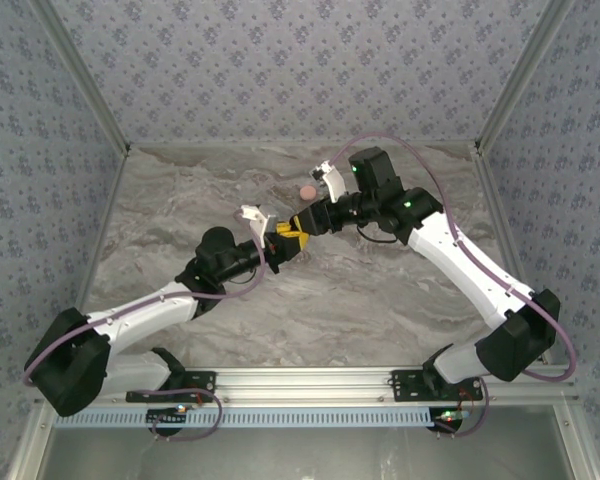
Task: Insert the wireless bluetooth earbuds into the charging case
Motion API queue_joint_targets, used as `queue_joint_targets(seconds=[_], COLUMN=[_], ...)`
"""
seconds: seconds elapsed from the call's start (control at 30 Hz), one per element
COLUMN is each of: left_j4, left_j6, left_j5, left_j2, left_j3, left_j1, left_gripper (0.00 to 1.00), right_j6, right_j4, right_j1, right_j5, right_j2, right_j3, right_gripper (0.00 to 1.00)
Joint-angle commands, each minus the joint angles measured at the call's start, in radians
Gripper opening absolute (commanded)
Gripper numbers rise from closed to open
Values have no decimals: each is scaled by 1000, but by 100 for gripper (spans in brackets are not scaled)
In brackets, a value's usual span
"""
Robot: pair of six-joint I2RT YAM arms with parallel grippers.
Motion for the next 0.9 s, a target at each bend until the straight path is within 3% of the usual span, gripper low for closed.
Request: queue_joint_targets(seconds=[0.0,0.27,0.87], left_j4=[3,-13,-53], left_j6=[35,62,87], left_j5=[35,48,74], left_j2=[-27,-38,-56], left_j3=[32,32,43], left_j1=[-2,-2,-2], left_gripper=[12,12,12], right_j6=[-28,-46,-104], right_j4=[-36,-70,-164], right_j1=[10,17,58], right_j5=[6,-14,-60], right_j2=[-20,-16,40], right_j3=[41,50,110], right_gripper=[44,38,34])
